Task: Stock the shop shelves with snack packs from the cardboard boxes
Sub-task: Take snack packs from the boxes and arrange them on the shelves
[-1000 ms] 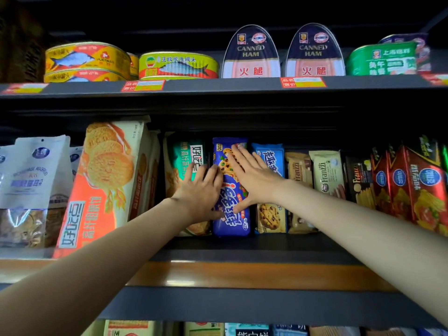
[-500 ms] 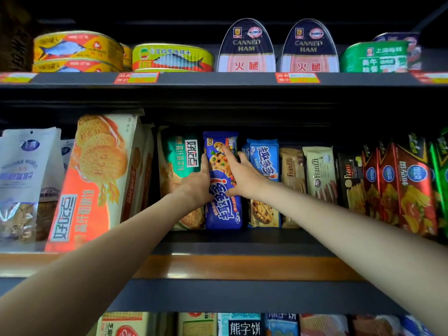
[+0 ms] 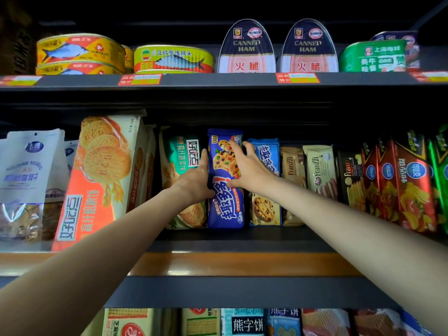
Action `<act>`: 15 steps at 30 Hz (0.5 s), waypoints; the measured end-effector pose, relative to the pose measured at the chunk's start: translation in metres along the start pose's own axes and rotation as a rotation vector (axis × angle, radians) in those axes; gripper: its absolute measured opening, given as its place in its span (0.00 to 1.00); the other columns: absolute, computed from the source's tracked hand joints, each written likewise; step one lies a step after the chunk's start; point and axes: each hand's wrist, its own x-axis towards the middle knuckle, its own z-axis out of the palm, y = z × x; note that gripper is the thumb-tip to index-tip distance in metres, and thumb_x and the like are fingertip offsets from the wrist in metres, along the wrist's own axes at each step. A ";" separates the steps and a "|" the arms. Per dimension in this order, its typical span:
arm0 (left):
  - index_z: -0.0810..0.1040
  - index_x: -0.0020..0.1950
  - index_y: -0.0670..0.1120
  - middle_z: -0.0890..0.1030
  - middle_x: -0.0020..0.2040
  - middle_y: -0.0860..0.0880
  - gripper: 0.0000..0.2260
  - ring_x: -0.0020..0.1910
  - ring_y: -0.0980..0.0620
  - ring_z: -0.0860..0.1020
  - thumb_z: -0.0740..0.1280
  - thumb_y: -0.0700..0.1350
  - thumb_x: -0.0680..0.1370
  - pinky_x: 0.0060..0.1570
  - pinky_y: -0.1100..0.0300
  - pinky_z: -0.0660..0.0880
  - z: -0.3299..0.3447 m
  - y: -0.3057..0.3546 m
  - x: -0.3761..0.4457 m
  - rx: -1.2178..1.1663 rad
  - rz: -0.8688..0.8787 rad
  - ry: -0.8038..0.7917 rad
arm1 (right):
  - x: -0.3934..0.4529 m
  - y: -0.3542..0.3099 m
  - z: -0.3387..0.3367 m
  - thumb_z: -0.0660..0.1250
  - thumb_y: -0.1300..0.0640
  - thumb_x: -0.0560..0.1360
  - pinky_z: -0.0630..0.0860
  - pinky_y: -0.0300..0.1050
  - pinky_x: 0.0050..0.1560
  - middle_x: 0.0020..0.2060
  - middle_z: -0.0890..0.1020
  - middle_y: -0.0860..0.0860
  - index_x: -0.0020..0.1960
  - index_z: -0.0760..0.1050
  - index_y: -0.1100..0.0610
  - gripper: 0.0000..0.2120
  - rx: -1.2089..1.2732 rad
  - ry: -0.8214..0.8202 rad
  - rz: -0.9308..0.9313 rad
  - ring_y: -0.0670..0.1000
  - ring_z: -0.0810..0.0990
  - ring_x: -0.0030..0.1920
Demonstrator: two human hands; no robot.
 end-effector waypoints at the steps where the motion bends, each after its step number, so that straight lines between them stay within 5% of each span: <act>1: 0.34 0.75 0.46 0.77 0.59 0.41 0.45 0.55 0.46 0.77 0.68 0.41 0.74 0.54 0.56 0.72 0.000 0.000 0.000 -0.019 -0.002 -0.004 | 0.001 -0.001 0.000 0.73 0.60 0.70 0.74 0.53 0.62 0.75 0.46 0.55 0.77 0.43 0.52 0.48 0.005 0.006 0.000 0.59 0.62 0.71; 8: 0.30 0.73 0.54 0.69 0.67 0.42 0.50 0.60 0.42 0.75 0.69 0.36 0.73 0.52 0.48 0.78 0.004 0.003 0.004 -0.334 -0.109 -0.142 | 0.007 -0.005 0.008 0.73 0.56 0.71 0.67 0.52 0.66 0.74 0.54 0.58 0.77 0.41 0.51 0.48 0.013 -0.011 0.038 0.59 0.61 0.72; 12: 0.32 0.74 0.53 0.72 0.64 0.41 0.49 0.57 0.42 0.76 0.69 0.34 0.73 0.49 0.49 0.79 0.000 -0.001 0.005 -0.304 -0.076 -0.145 | 0.009 -0.002 0.005 0.73 0.57 0.71 0.70 0.51 0.63 0.71 0.58 0.59 0.77 0.41 0.51 0.49 0.075 -0.040 0.080 0.58 0.64 0.70; 15: 0.31 0.74 0.51 0.72 0.65 0.40 0.48 0.59 0.43 0.76 0.69 0.36 0.73 0.56 0.49 0.75 0.002 -0.001 0.006 -0.154 -0.046 -0.134 | 0.009 0.000 0.005 0.72 0.56 0.71 0.69 0.51 0.65 0.72 0.58 0.60 0.77 0.40 0.52 0.49 0.054 -0.057 0.083 0.58 0.64 0.70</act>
